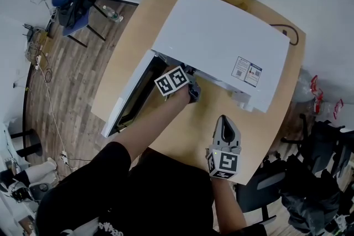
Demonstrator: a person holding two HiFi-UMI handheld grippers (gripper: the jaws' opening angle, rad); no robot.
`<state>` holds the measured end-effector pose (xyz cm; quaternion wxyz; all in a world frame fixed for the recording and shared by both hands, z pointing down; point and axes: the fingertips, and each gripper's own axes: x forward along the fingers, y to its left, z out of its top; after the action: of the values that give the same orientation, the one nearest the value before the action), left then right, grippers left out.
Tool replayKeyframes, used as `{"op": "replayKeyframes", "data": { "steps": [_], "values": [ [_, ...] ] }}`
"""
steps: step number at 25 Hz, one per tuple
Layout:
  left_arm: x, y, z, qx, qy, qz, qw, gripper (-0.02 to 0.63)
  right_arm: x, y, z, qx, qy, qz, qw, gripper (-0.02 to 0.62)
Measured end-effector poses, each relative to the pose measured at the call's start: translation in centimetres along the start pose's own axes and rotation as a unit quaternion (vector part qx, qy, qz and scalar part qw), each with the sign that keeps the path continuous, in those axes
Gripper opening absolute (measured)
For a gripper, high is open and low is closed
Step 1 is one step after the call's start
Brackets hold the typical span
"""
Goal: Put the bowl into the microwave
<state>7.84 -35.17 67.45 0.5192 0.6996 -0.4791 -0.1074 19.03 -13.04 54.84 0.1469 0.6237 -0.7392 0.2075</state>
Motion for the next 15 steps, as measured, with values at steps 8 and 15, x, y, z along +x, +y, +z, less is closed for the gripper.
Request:
{"op": "replayKeyframes", "data": {
  "steps": [8, 15],
  "values": [
    [0.3, 0.7, 2.1, 0.054, -0.036, 0.02, 0.9977, 0.299, 0.1, -0.9, -0.1, 0.001, 0.004, -0.003, 1.0, 0.06],
    [0.7, 0.6, 1.2, 0.175, -0.019, 0.026, 0.984, 0.322, -0.3, 0.0, -0.6, -0.009, 0.01, 0.013, 1.0, 0.06]
  ]
}}
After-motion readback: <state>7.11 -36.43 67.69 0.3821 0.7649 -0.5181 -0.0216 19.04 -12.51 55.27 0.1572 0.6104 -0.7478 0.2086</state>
